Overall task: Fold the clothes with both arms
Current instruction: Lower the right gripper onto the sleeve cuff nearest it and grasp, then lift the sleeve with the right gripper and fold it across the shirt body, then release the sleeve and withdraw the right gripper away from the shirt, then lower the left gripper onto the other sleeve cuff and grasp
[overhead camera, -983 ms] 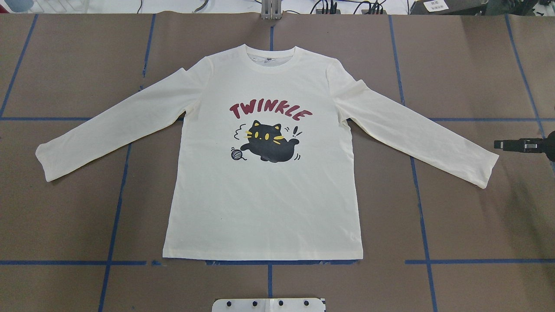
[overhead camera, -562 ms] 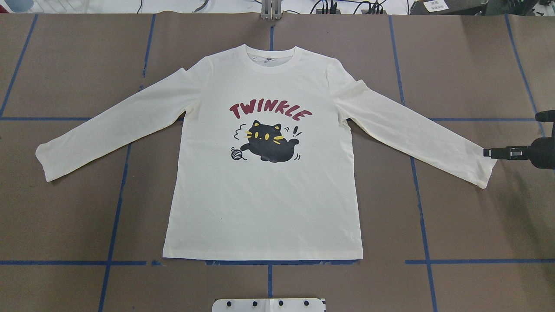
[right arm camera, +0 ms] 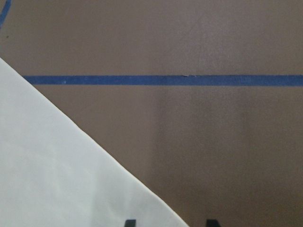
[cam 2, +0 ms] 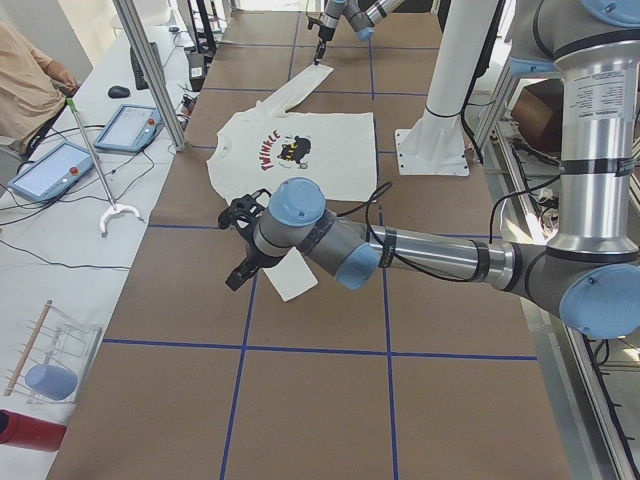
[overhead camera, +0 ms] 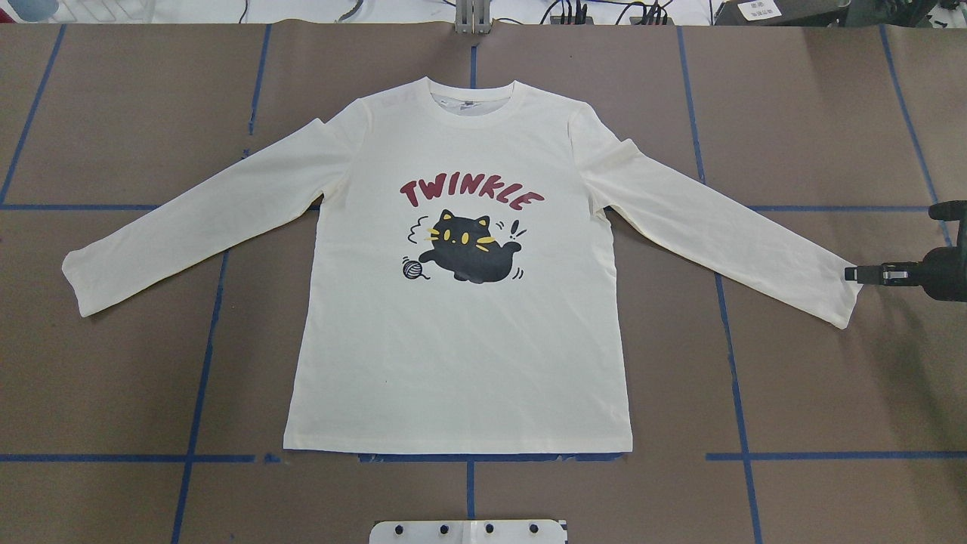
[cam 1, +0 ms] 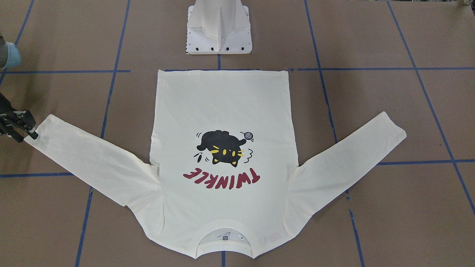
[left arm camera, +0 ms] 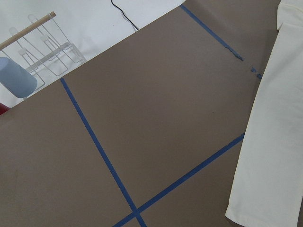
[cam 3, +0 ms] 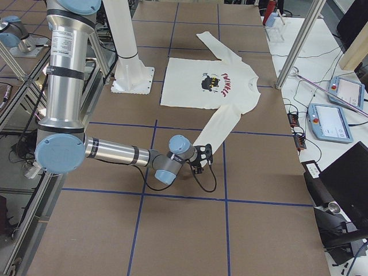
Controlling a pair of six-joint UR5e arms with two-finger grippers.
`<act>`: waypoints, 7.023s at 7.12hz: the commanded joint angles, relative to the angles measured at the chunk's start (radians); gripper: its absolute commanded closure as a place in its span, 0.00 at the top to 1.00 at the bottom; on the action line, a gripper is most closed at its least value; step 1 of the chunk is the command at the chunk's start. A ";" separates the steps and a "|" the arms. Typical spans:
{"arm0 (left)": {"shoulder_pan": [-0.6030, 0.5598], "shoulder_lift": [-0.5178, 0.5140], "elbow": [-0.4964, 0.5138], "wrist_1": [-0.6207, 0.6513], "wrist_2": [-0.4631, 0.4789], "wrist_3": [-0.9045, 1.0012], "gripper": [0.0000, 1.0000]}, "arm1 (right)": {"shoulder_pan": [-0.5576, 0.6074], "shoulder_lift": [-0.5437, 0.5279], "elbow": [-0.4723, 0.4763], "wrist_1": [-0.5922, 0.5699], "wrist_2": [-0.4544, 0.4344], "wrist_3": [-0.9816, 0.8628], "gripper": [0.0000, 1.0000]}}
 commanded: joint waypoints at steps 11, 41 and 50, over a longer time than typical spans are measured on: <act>0.000 0.041 -0.008 0.000 0.000 0.005 1.00 | -0.012 0.668 0.487 -1.278 -0.065 0.005 0.00; 0.754 0.151 0.095 -0.456 0.459 -0.440 0.86 | 0.435 0.207 0.439 -1.205 0.365 -0.859 1.00; 0.768 0.091 0.172 -0.472 0.460 -0.436 0.00 | 0.438 0.194 0.462 -1.205 0.367 -0.846 1.00</act>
